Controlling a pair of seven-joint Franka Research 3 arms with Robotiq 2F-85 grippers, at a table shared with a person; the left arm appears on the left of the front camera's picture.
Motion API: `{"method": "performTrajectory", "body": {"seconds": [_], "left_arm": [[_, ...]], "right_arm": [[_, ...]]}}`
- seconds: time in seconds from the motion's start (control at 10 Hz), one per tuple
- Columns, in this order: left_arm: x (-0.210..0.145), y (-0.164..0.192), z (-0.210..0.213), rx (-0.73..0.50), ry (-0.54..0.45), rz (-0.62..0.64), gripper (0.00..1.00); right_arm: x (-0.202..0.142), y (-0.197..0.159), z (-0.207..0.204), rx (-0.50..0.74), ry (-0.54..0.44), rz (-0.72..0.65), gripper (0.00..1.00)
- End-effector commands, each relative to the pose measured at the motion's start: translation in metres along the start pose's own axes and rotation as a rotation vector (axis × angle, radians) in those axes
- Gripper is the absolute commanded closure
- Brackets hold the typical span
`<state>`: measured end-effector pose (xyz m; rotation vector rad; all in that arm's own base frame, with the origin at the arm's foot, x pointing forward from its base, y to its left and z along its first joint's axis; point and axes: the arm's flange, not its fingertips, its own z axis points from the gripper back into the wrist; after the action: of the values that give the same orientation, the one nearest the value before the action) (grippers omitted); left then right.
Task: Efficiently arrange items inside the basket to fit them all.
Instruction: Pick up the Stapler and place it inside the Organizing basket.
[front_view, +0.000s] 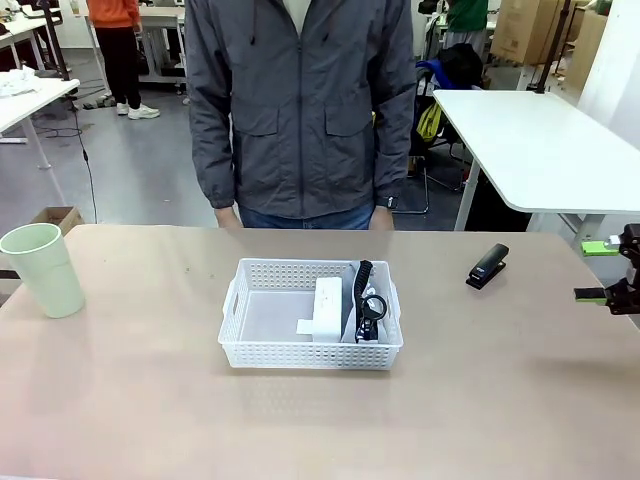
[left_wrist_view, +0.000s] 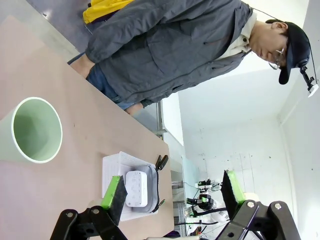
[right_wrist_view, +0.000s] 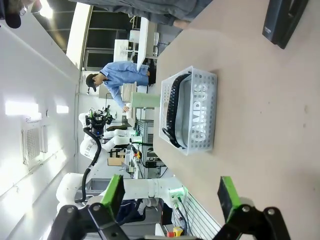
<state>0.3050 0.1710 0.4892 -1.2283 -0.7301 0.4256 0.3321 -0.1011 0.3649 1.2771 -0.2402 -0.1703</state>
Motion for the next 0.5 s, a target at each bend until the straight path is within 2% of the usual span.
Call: {"method": "performTrajectory", "body": {"seconds": [0.0,0.4], "left_arm": [[-0.0003,-0.001,0.0001,-0.018,-0.003,-0.016,0.0],[-0.0003,-0.001,0.0001,-0.018,-0.003,-0.016,0.0]], "right_arm": [[-0.0002,0.0039,-0.0002,0.013,-0.005,-0.009,0.0],[-0.0002,0.0039,-0.0002,0.013,-0.005,-0.009,0.0]]}}
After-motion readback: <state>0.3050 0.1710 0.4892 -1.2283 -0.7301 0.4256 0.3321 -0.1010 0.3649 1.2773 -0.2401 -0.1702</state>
